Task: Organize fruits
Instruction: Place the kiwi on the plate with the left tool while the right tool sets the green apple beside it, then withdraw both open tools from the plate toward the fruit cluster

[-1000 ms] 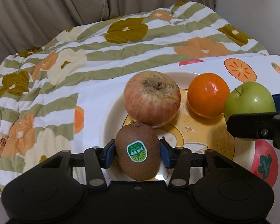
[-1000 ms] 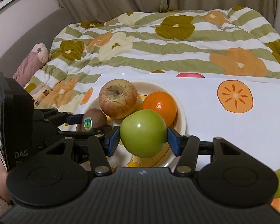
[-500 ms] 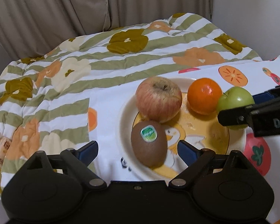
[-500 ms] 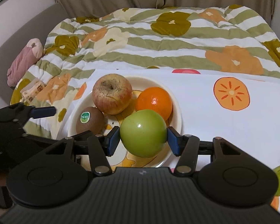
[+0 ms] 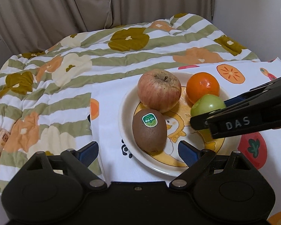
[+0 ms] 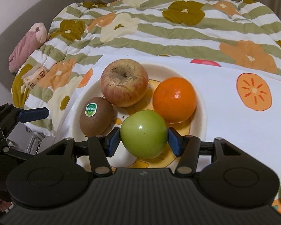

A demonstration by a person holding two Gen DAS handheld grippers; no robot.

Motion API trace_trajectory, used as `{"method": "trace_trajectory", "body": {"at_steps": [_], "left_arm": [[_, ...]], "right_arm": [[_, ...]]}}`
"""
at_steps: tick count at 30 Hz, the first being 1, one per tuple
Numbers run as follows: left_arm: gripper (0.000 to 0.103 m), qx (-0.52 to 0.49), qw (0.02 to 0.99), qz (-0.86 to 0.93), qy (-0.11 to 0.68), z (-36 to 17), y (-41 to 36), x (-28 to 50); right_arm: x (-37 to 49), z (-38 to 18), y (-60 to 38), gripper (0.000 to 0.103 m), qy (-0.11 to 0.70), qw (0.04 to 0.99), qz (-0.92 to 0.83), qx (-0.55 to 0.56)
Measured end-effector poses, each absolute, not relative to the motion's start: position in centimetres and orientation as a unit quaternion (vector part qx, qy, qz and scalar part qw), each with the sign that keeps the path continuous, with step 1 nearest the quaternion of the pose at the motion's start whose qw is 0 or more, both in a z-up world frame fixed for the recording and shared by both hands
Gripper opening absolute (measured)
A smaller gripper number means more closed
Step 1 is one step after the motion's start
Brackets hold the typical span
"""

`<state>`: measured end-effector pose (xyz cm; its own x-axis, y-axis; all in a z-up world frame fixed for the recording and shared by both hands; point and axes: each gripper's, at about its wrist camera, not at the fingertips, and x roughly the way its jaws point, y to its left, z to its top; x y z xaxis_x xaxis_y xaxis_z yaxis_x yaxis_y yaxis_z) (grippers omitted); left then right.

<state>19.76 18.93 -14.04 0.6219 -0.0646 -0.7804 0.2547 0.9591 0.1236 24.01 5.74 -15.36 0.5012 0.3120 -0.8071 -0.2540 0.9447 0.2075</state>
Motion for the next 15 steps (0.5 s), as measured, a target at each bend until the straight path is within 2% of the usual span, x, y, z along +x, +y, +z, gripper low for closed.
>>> {"method": "trace_trajectory", "body": {"at_steps": [1, 2, 3, 4, 15], "left_arm": [[0.094, 0.112, 0.893, -0.09, 0.426, -14.1, 18.9, 19.7], [0.094, 0.113, 0.893, -0.089, 0.427, -14.1, 19.0, 19.7], [0.094, 0.116, 0.893, -0.088, 0.427, -14.0, 19.0, 19.6], [0.094, 0.119, 0.892, -0.088, 0.426, -14.0, 18.9, 19.5], [0.094, 0.112, 0.896, -0.102, 0.418, -13.4, 18.8, 18.3]], "right_arm": [[23.9, -15.2, 5.9, 0.07, 0.465, 0.869, 0.165, 0.029], [23.8, -14.9, 6.0, 0.078, 0.46, 0.872, 0.168, 0.029], [23.7, -14.7, 6.1, 0.095, 0.457, 0.873, 0.165, 0.026], [23.5, -14.4, 6.2, 0.102, 0.455, 0.875, 0.163, 0.022], [21.3, -13.1, 4.9, 0.103, 0.437, 0.887, 0.143, 0.033]]}}
